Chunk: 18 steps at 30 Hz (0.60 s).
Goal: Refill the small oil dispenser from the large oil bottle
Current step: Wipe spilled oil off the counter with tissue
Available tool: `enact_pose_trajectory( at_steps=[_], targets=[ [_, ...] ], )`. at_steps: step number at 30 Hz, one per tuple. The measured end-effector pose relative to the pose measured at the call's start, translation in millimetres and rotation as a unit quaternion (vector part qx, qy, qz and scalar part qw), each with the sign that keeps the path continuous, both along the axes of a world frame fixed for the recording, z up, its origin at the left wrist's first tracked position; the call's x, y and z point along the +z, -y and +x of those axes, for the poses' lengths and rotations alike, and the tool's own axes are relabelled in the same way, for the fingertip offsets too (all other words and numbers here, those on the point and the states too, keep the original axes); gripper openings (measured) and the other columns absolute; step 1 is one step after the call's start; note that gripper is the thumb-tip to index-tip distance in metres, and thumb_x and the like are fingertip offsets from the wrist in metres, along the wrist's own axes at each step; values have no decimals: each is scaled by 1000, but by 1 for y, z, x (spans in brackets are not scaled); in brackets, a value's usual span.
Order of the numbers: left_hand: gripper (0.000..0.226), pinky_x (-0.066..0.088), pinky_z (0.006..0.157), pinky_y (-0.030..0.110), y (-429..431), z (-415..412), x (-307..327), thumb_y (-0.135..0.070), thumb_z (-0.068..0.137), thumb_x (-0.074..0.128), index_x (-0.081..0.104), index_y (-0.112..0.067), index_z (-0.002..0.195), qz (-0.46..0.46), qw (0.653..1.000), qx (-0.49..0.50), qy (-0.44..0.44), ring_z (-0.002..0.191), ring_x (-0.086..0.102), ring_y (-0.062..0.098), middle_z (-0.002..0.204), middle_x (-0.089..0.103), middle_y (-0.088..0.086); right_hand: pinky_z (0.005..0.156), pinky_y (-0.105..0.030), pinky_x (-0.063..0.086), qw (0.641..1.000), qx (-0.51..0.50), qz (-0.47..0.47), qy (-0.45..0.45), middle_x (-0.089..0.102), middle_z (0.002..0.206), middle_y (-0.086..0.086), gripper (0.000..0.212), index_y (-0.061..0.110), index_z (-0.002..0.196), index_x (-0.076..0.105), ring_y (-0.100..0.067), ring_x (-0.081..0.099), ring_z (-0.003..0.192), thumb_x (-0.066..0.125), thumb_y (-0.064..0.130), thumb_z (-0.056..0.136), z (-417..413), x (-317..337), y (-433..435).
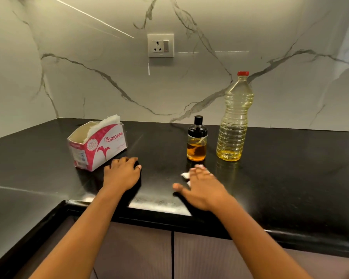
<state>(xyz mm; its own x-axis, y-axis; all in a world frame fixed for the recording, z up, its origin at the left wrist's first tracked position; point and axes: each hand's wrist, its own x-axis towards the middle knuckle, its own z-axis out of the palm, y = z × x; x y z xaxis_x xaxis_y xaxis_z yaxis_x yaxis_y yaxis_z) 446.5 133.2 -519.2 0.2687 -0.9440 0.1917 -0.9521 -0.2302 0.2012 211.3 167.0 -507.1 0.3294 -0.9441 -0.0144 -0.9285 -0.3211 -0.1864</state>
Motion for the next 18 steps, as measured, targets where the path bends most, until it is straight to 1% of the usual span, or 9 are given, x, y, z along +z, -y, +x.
enact_pose_trajectory(
  at_steps=[2,4,6,8,10,12,13,15,18],
  targets=[
    [46,25,108,47,0,1,0,-44,97,32,37,-33,142,7,1000,-1,-5,137,29,27,151,34,-1,119,-37,2,999,-33,-4,-16,5,158,-14,94,5,150,12,-25,0,146,22,73,86,13,-3,13],
    [45,25,108,46,0,2,1,-42,97,34,39,-34,141,11,1000,2,-18,138,28,26,151,34,-2,119,-36,2,998,58,-25,10,11,157,-14,88,7,149,20,-23,3,146,27,70,87,54,-6,3],
    [44,24,108,46,0,5,2,-40,97,35,40,-35,141,13,999,9,-34,138,28,25,152,34,-3,119,-36,-1,986,164,11,20,1,159,-10,85,9,150,10,-20,-4,146,26,66,90,80,-7,-21],
    [44,24,108,46,0,5,3,-38,97,36,40,-35,140,11,999,9,-44,138,28,25,152,34,-3,117,-36,-2,981,193,20,14,-3,159,-5,81,13,151,6,-16,-7,146,26,64,92,64,-5,-25],
    [44,24,108,46,-2,4,3,-37,97,36,41,-34,140,5,999,1,-41,137,29,25,150,36,-2,116,-37,2,993,117,16,8,0,159,-5,83,14,151,10,-18,-3,146,27,67,89,31,-6,-3],
    [44,24,108,47,-1,3,2,-37,97,36,40,-33,141,7,999,-2,-34,136,30,26,150,36,0,117,-40,2,1000,10,23,-19,-2,159,-10,90,10,151,5,-23,-3,146,22,72,87,12,-1,19],
    [44,24,108,47,-1,2,2,-37,97,36,40,-32,140,8,999,0,-32,136,30,26,149,37,0,117,-40,1,999,-4,21,-24,-2,158,-12,92,7,150,5,-24,-3,146,20,73,87,15,0,23],
    [42,26,107,47,-2,1,3,-37,97,38,43,-31,138,1,999,9,-32,134,32,26,147,40,1,117,-38,2,998,62,5,-4,4,159,-11,89,8,150,10,-22,-1,146,24,70,88,37,0,10],
    [40,29,105,47,-3,-7,7,-40,95,45,47,-30,134,-47,998,-1,-41,133,36,27,143,45,2,117,-36,-3,985,171,34,2,-6,159,-1,80,16,151,3,-13,-9,145,22,66,91,42,-5,-31]
  ],
)
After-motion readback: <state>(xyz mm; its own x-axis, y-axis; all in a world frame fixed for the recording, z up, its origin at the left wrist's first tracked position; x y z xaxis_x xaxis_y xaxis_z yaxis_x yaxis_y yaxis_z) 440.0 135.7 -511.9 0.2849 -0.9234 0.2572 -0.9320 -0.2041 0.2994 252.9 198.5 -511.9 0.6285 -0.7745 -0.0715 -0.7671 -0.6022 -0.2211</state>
